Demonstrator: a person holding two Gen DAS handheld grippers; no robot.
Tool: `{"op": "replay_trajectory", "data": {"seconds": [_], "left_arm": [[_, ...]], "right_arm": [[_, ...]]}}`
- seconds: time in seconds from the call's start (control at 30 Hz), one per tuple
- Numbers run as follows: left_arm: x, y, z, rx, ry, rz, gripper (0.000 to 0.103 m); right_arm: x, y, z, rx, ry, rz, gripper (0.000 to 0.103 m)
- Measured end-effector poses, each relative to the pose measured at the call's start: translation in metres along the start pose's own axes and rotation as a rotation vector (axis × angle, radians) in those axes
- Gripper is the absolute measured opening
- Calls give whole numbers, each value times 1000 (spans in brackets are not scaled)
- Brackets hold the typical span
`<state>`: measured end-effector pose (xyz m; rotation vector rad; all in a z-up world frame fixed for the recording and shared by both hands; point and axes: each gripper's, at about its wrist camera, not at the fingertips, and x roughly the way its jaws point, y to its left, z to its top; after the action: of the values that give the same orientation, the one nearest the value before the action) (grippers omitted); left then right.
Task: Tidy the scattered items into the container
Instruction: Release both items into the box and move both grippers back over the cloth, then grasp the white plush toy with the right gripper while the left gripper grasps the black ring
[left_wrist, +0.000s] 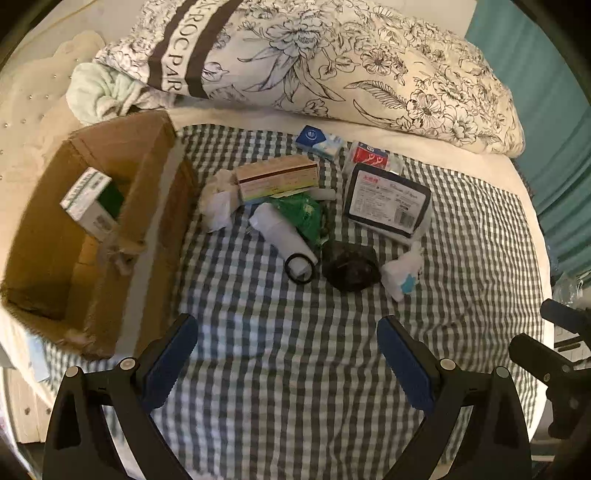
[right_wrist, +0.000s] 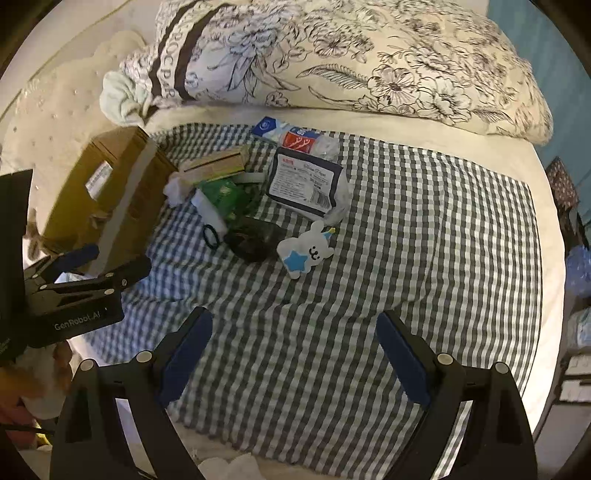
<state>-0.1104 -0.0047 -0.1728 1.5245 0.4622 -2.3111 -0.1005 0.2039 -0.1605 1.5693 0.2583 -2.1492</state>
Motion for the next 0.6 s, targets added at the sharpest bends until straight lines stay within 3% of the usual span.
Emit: {"op": "replay_trajectory", "data": {"seconds": [0.37,0.6], "left_arm": [[86,0,13,37,34,27,100],[122,0,14,17,83,19,100]], "right_arm": [[99,-12,25,-34,134,-40,91],[145,-18,39,-46,200,-42,91]]}}
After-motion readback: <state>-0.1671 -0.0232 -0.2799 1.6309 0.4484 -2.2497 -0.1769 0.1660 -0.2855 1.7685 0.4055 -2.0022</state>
